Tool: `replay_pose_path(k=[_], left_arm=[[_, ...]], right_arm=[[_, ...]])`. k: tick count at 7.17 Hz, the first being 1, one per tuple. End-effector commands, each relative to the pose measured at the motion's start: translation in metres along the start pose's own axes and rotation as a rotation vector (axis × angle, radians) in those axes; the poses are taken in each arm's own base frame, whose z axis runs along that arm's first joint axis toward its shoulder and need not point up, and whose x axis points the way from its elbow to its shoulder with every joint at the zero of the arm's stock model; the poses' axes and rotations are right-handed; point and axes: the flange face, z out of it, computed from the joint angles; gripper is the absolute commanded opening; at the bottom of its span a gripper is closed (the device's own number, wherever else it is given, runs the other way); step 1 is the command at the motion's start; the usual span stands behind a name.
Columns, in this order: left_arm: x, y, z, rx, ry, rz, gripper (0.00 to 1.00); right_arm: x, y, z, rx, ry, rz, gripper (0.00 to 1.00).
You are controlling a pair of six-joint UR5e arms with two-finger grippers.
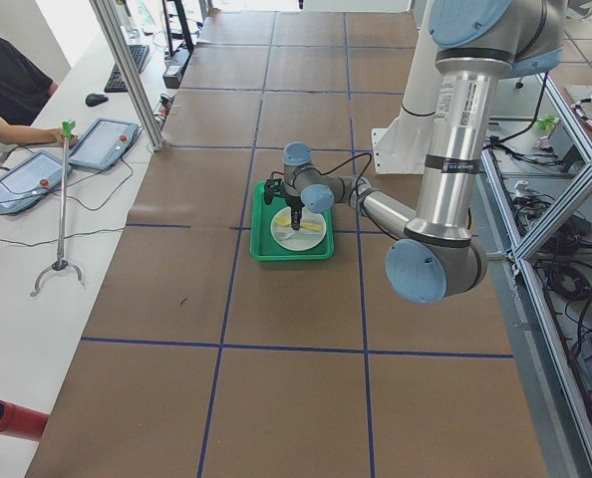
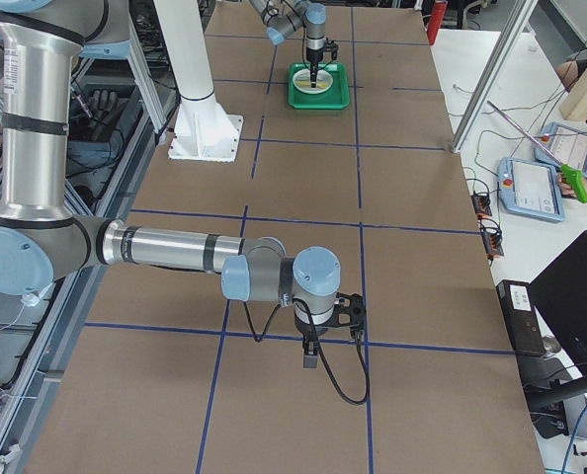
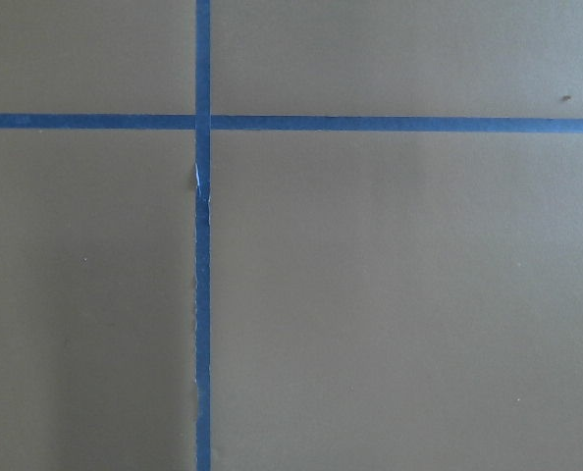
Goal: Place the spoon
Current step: 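Lower the left gripper and close it on the yellow spoon, then lift the yellow spoon off the plate with the left gripper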
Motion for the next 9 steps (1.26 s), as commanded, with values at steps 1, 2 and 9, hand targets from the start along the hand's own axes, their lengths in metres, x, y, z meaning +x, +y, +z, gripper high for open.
replay_pose_path(k=[1,2,9], left_arm=[[-0.003,0.0,-0.005,0.007,0.0,-0.001,0.0],[-0.002,-0.001,-0.015,0.019,0.006,0.0,0.0],[0.079,-0.061,-0.105,0.013,-0.033,-0.138,0.0]], right_arm=[[0.0,0.0,0.0,0.0,0.0,0.0,1.0],[0.0,0.0,0.0,0.0,0.0,0.0,1.0],[0.0,0.0,0.0,0.0,0.0,0.0,1.0]])
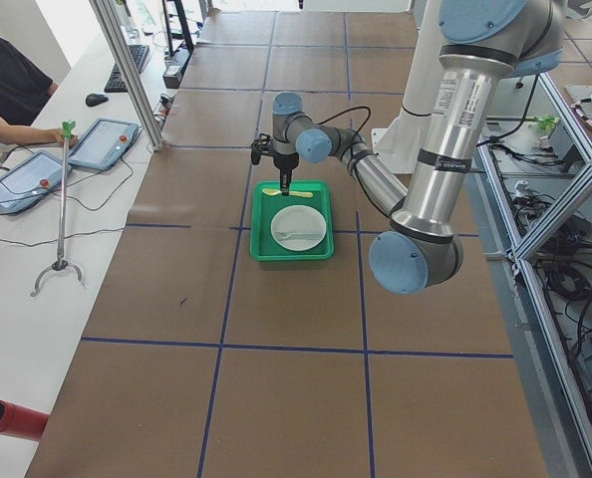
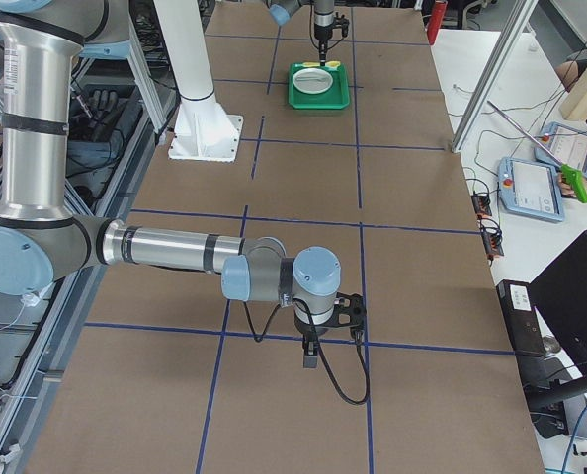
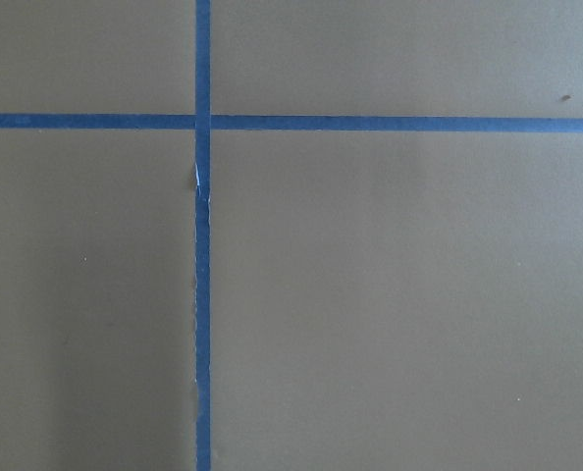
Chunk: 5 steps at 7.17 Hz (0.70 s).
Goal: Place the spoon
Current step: 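Lift the yellow spoon off the plate with the left gripper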
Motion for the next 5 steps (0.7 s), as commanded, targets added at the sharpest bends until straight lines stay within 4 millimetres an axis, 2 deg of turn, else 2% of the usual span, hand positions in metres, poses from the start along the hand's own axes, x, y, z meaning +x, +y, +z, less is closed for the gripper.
replay_pose_path(k=[1,3,4,5], left_arm=[[0.036,-0.01,0.022,-0.025,0.088,-0.124,0.0],[0.037,-0.008,0.062,-0.039,0.091,-0.128,0.0],[0.04,0.0,0.081,-0.054,0.092,-0.108,0.0],[0.041,0.004,0.09,-0.061,0.093,-0.098,0.0]], right_arm=[[0.0,0.0,0.0,0.0,0.0,0.0,1.0],[0.0,0.0,0.0,0.0,0.0,0.0,1.0],[0.0,0.0,0.0,0.0,0.0,0.0,1.0],[0.0,0.0,0.0,0.0,0.0,0.0,1.0]])
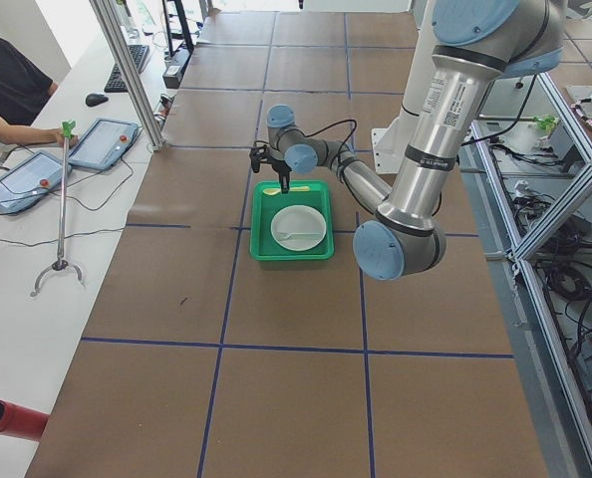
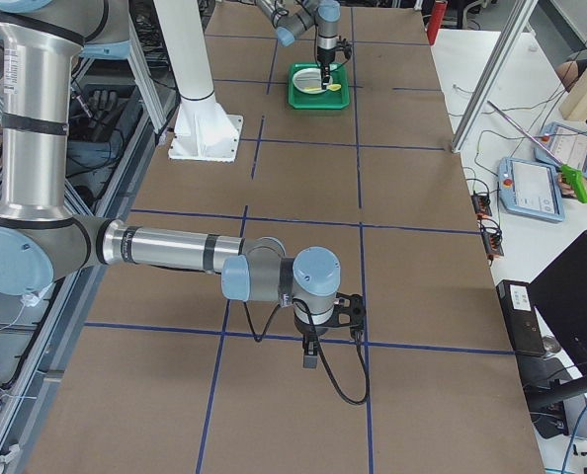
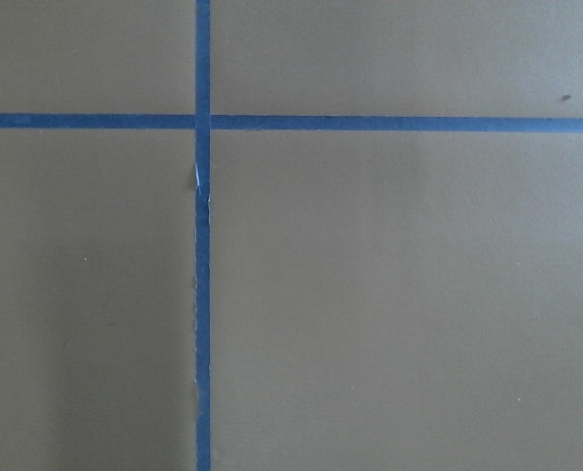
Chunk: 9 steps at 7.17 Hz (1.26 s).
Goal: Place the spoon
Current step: 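Lower the spoon onto the green tray beside the plate and release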
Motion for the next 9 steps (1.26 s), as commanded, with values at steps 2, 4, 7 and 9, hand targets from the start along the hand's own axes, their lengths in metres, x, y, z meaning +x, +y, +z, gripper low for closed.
replay_pose_path(k=[2,4,7,9], left_arm=[[0.007,0.016,0.033,-0.032,0.005,0.038,0.0],[0.006,0.017,0.034,-0.035,0.006,0.047,0.34],[0.014,0.019,0.0,0.003,0.062,0.074,1.0],[-0.002,0.001,-0.072,0.08,0.075,0.098,1.0]], right_arm=[[0.0,0.0,0.0,0.0,0.0,0.0,1.0],[0.0,0.0,0.0,0.0,0.0,0.0,1.0],[0.0,0.0,0.0,0.0,0.0,0.0,1.0],[0.0,0.0,0.0,0.0,0.0,0.0,1.0]])
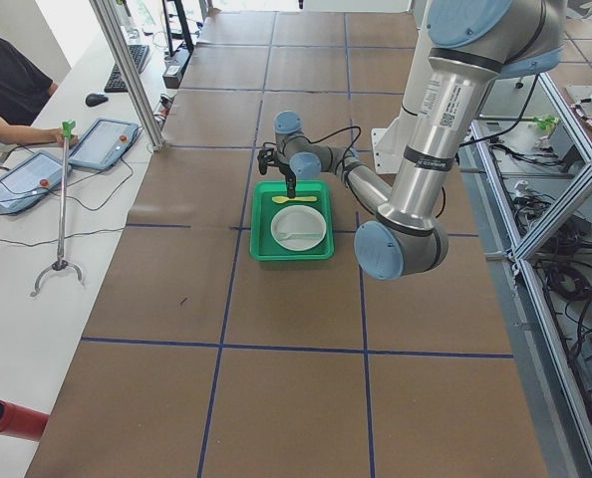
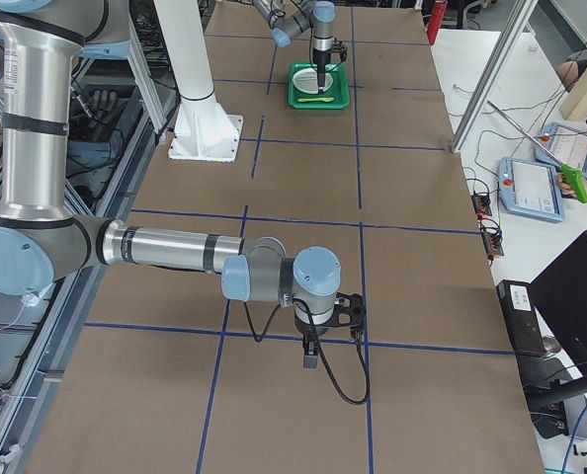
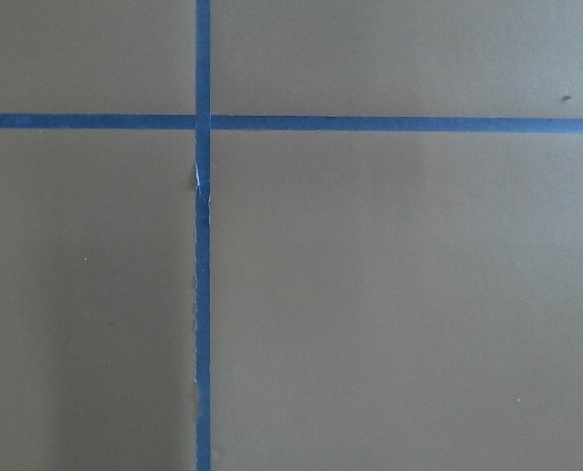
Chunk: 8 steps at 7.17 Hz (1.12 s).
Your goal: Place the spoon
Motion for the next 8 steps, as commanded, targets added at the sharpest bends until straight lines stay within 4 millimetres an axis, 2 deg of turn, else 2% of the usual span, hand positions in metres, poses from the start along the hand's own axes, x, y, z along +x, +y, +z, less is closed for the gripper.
replay_pose_path(k=[1,2,3,4,5,6,7,8], left_arm=[[-0.018,-0.029,-0.081,0.072,-0.04,0.088,1.0],[-0.03,-0.031,-0.119,0.108,-0.05,0.163,1.0],[-0.07,-0.044,-0.131,0.128,-0.092,0.214,1.0],[-0.093,-0.043,-0.122,0.098,-0.131,0.348,1.0],[-0.153,-0.059,-0.145,0.118,-0.186,0.396,1.0],[-0.231,-0.07,-0.164,0.092,-0.224,0.447,1.0],[-0.3,-0.087,-0.187,0.071,-0.198,0.377,1.0],[-0.388,-0.075,-0.198,0.055,-0.231,0.279,1.0]], right_arm=[[0.0,0.0,0.0,0.0,0.0,0.0,1.0],[0.0,0.0,0.0,0.0,0.0,0.0,1.0],[0.0,0.0,0.0,0.0,0.0,0.0,1.0],[0.0,0.0,0.0,0.0,0.0,0.0,1.0],[0.0,0.0,0.0,0.0,0.0,-0.001,1.0],[0.0,0.0,0.0,0.0,0.0,0.0,1.0],[0.0,0.0,0.0,0.001,0.0,-0.001,1.0],[0.0,0.0,0.0,0.0,0.0,0.0,1.0]])
